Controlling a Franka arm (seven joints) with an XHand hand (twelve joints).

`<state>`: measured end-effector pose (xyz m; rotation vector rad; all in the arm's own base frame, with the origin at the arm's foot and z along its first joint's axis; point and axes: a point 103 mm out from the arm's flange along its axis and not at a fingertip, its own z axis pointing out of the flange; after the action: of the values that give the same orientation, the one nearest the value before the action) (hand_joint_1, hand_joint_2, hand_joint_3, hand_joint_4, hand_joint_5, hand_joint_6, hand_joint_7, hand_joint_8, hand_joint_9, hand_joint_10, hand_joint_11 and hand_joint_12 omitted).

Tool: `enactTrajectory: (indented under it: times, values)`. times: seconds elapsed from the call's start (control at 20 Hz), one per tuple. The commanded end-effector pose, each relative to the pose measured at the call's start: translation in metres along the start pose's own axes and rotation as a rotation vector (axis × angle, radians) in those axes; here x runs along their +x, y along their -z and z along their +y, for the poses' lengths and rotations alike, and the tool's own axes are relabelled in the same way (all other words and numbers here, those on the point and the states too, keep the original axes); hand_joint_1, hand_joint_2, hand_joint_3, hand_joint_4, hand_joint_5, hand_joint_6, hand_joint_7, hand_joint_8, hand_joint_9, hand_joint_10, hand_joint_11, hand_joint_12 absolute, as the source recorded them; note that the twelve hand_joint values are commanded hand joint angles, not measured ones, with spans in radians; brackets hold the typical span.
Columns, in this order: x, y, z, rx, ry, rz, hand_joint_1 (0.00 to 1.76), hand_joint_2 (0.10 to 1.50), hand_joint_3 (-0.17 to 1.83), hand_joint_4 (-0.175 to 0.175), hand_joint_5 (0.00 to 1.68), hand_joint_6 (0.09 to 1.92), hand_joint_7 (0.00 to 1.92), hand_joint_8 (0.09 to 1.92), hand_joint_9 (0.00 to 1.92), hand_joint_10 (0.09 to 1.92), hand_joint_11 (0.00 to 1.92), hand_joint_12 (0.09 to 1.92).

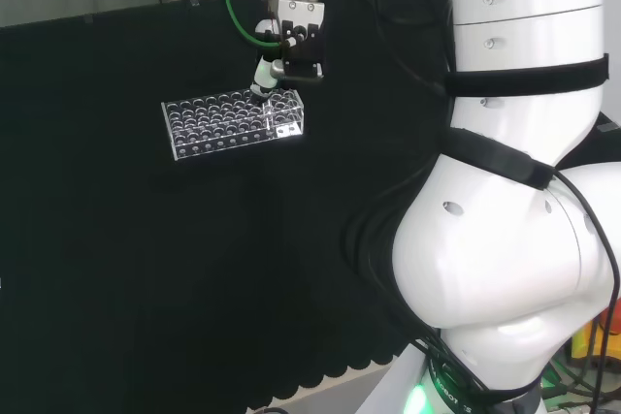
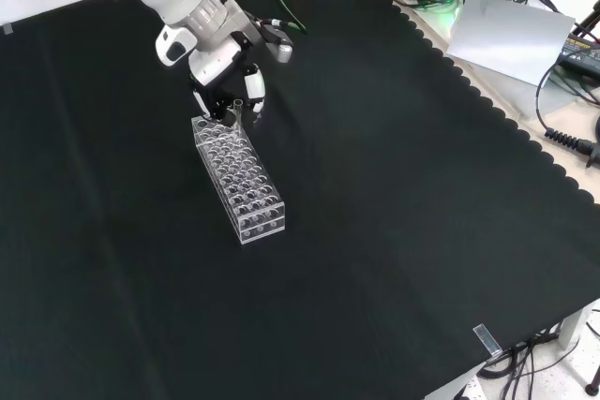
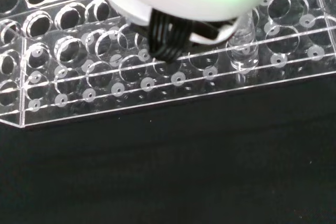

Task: Put the test tube back in the rack.

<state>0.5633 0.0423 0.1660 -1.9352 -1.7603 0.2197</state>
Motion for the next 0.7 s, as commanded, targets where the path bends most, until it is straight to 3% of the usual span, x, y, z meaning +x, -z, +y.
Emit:
enactTrajectory:
  times: [0.05, 0.15, 0.25, 0.35, 0.45, 0.55, 0.7]
  values:
    - [0.000, -0.005, -0.001, 0.014, 0.001, 0.014, 1.23, 0.65, 0.61, -0.175, 1.35, 0.49, 1.70, 0.51, 1.62, 0.60, 1.29, 0.88]
    - [-0.004, -0.004, 0.000, 0.045, -0.003, 0.059, 1.30, 0.59, 0.73, -0.175, 1.35, 0.52, 1.51, 0.53, 1.61, 0.60, 1.27, 0.89]
    - [-0.005, -0.002, 0.001, 0.079, 0.007, 0.077, 1.31, 0.61, 0.73, -0.175, 1.28, 0.64, 1.36, 0.65, 1.54, 0.69, 1.21, 1.01]
    - [-0.006, 0.000, 0.001, 0.098, 0.017, 0.095, 1.30, 0.74, 0.55, -0.175, 1.18, 0.75, 1.24, 0.76, 1.40, 0.79, 1.06, 1.20]
    - [-0.006, 0.002, 0.000, 0.110, 0.025, 0.111, 1.22, 0.66, 0.65, -0.169, 0.97, 0.77, 1.19, 0.81, 1.24, 0.84, 0.88, 1.33]
    - [-0.005, 0.005, -0.001, 0.116, 0.033, 0.119, 1.19, 0.56, 0.80, -0.136, 0.79, 0.80, 1.04, 0.85, 1.11, 0.84, 0.75, 1.39]
    - [-0.005, 0.011, -0.004, 0.119, 0.037, 0.125, 1.17, 0.52, 0.86, -0.095, 0.65, 0.80, 0.85, 0.88, 0.96, 0.83, 0.64, 1.42]
